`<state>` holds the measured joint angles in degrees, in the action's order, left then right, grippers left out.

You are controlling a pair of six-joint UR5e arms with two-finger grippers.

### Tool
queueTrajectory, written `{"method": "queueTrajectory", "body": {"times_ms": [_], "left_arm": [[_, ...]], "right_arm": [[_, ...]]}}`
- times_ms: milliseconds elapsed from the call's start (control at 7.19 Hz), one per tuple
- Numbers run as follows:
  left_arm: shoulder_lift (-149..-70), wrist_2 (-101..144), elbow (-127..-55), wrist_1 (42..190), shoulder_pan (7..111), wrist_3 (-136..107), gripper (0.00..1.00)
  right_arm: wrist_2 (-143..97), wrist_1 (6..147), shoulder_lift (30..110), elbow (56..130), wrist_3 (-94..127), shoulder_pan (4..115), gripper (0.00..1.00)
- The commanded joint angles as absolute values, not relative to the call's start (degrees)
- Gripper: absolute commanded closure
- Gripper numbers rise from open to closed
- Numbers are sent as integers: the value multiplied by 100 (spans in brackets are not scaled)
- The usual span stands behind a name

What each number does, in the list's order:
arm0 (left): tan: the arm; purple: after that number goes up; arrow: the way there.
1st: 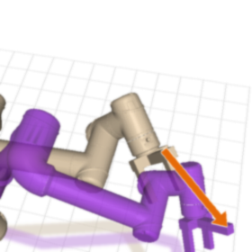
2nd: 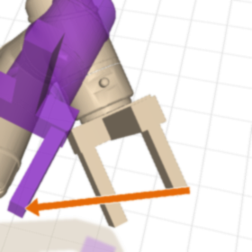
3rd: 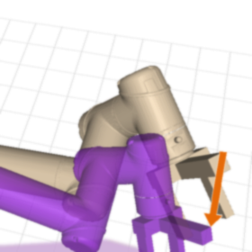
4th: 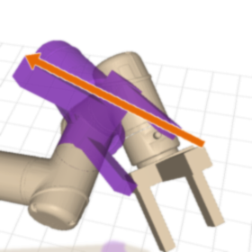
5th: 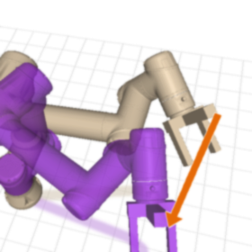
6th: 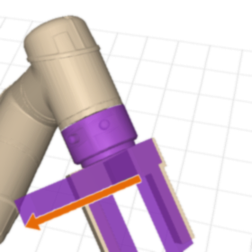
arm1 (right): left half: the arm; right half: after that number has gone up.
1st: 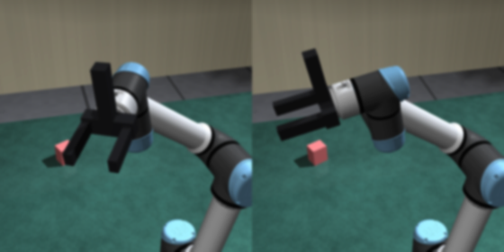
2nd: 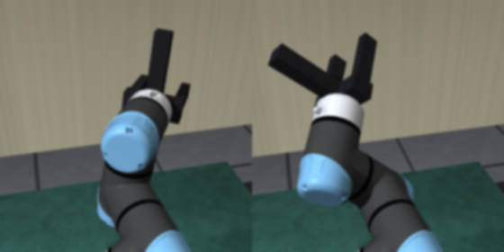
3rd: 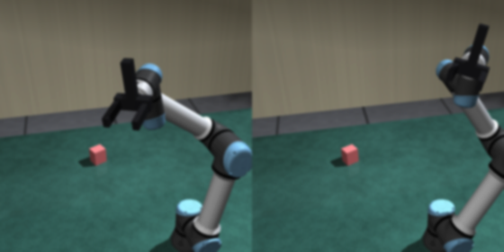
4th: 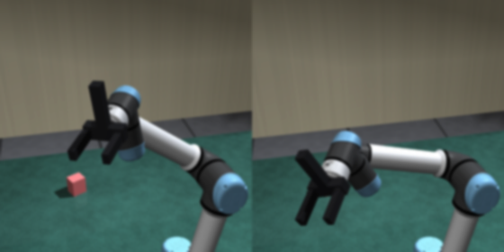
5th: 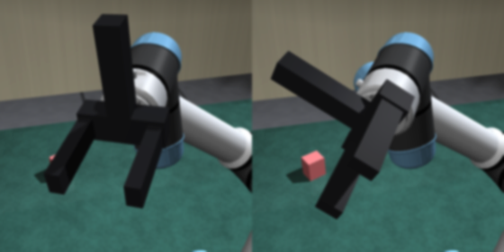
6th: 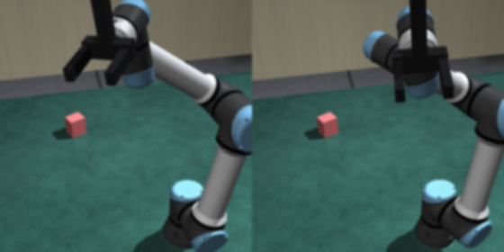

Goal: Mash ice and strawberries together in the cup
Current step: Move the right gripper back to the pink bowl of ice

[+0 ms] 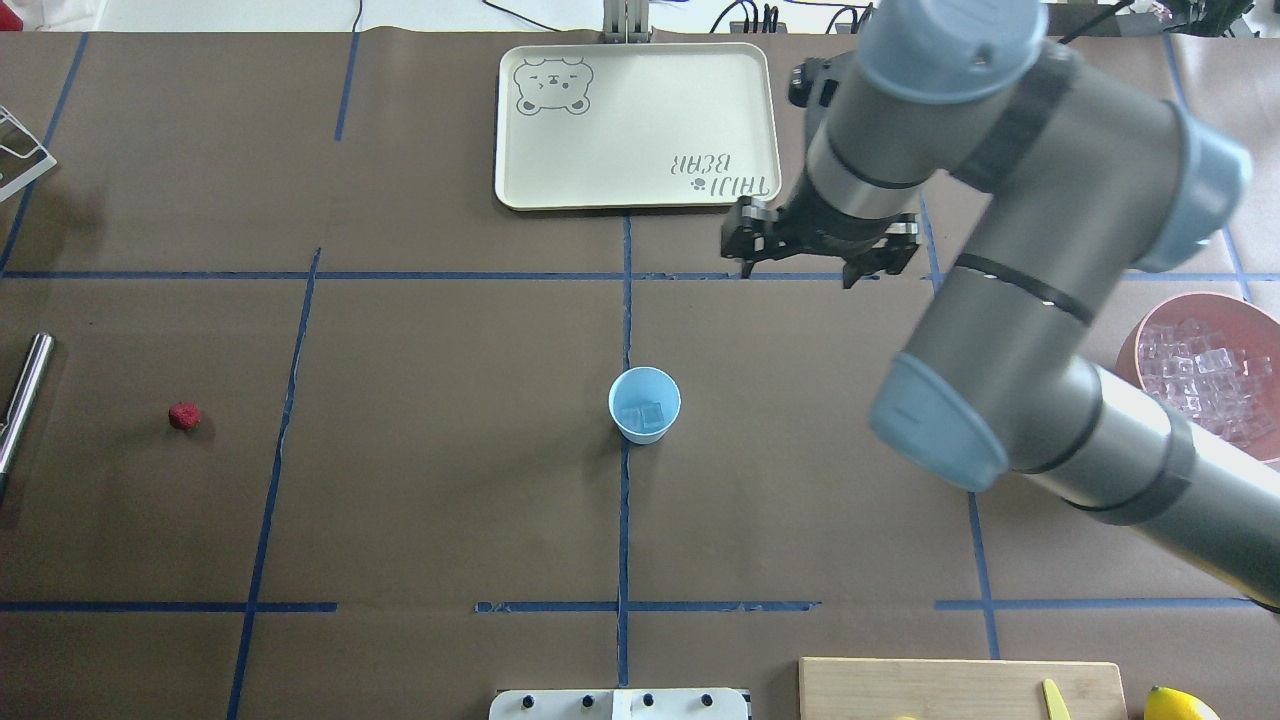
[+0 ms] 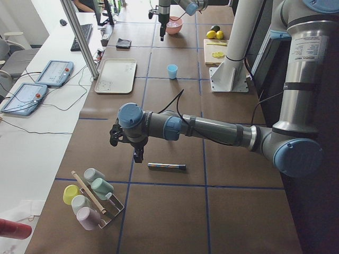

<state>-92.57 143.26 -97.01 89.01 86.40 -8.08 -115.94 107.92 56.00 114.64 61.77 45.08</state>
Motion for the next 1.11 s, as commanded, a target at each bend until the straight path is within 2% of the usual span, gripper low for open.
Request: {"method": "queueTrajectory", "body": {"times_ms": [0, 418, 696, 974], "left_arm": [[-9290, 14326, -9712, 8895, 8631, -817, 0], [-9290, 14326, -9747, 8895, 8631, -853, 0], [-9290, 14326, -9756, 8895, 8631, -853, 0], [-9281, 14335, -9765, 8895, 8631, -861, 0]], "right_arm": [[-11959, 10784, 6773, 12094, 4719, 5401, 1], [-12346, 9778, 8397, 11989, 2844, 6430, 1], [-12490, 9712, 8769, 11543, 2148, 6574, 1], [-12498, 8794, 8833, 10570, 2101, 6574, 1]]}}
